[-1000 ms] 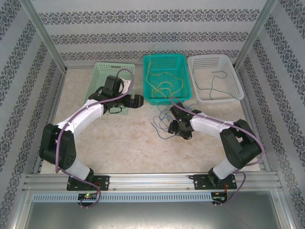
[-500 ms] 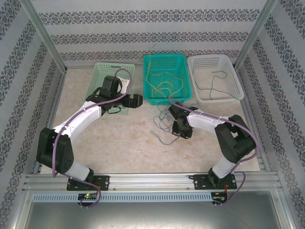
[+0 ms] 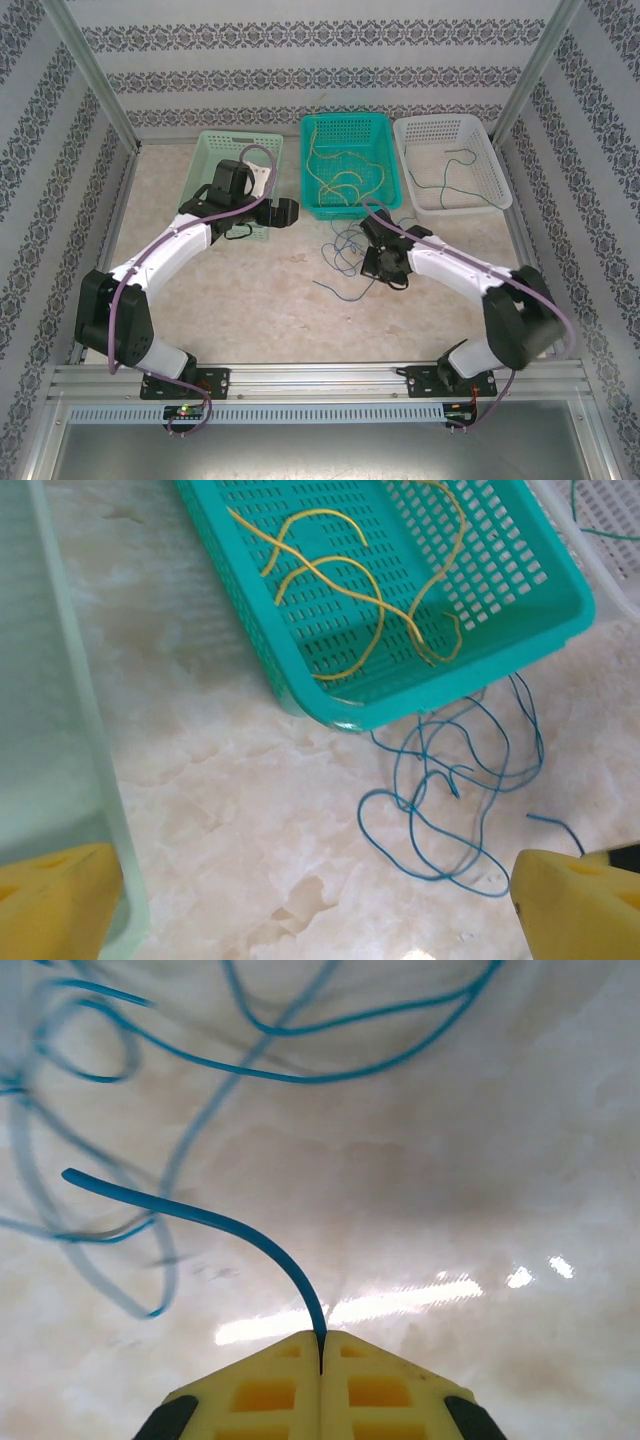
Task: Untangle the cables
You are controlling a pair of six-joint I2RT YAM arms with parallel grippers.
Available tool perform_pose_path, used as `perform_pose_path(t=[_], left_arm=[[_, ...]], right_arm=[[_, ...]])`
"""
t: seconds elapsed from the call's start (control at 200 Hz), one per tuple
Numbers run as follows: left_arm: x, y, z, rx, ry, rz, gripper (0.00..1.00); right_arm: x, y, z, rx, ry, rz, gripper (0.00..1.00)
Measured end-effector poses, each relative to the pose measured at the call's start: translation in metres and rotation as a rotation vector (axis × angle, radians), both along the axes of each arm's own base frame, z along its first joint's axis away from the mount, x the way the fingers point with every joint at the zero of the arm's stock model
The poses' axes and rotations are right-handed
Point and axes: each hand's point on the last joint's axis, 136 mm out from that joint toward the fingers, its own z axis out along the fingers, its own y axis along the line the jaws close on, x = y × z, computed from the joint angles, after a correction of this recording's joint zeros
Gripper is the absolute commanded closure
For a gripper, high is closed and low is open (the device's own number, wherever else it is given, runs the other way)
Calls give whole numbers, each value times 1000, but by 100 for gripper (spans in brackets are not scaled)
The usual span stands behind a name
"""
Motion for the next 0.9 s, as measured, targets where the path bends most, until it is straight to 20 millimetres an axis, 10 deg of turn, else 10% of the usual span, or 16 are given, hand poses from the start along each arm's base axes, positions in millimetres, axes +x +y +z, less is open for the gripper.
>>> perform_pose_path(t=[0.28,0.539,0.899], left_arm=[[-27,-40,14,-134,-4,-237,1],[-73,-108,24,-225,26,-567,9],[-108,-151,15,-258,96,-766,18]], right_arm=[[20,11,80,20,-284,104,100],[37,2,120,-32,-470,145,100],[52,10,163,-3,-641,183,100]])
